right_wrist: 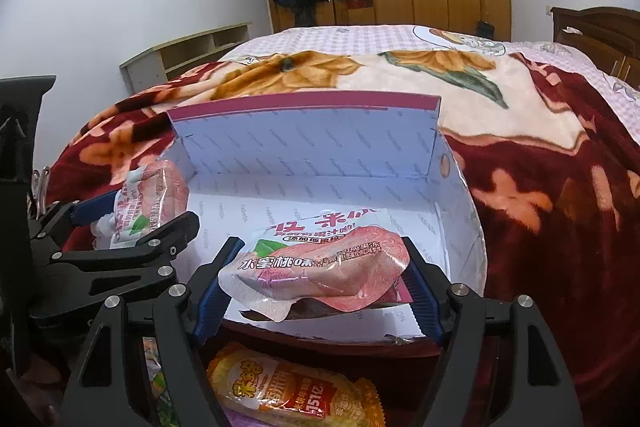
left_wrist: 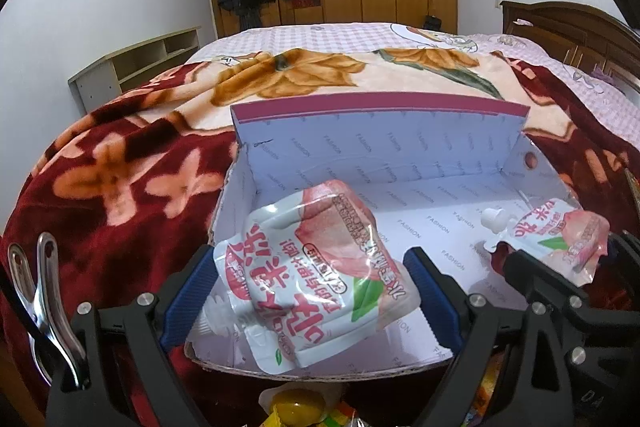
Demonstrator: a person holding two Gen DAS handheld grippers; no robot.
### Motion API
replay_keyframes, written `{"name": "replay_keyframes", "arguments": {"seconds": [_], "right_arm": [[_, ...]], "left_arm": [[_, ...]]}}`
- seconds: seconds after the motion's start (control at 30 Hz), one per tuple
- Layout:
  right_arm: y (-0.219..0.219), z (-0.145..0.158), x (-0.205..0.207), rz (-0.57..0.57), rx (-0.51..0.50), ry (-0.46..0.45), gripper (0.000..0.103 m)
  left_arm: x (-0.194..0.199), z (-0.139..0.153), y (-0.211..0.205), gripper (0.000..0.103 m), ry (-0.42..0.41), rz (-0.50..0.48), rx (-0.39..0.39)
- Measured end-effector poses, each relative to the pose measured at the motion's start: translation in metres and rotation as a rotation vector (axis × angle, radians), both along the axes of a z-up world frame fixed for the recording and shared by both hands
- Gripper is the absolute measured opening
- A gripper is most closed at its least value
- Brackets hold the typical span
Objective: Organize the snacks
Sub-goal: 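Carry both pink pouches over the pink box with both tools, then open both tools to drop the pouches into the pink box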
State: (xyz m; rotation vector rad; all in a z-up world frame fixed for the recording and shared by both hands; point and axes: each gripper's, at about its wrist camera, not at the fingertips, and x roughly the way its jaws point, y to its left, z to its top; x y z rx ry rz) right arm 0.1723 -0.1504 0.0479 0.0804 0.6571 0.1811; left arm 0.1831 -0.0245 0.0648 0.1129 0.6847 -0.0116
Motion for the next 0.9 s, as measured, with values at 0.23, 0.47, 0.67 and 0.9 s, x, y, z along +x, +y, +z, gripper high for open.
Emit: {"name": "replay_keyframes", "arguments": {"seconds": [0.23,0.47,0.67,0.9], "right_arm": [[-0.002,-0.003,0.001,-0.005,0.019,0.016,0.077],[-0.003,-0.002,-0.002,-0.015,0.021,0.004,0.079],[-0.004,0.004,-0.008,-0.024,0.028,-0.023,0.086],[-0.011,0.012,-0.020,-0.027,0.069,-0.058,0.086]], "left_arm": [[0.002,0.000,0.000,0.096,0.000,-0.001,0.003],[0.000,0.000,-0.001,0.096,-0.003,-0.001,-0.010],[-0.004,0.004,0.002,0.096,-0.007,-0.015,-0.026],[-0.014,0.012,-0.001,0.096,-0.020,-0.032,-0.031]]}}
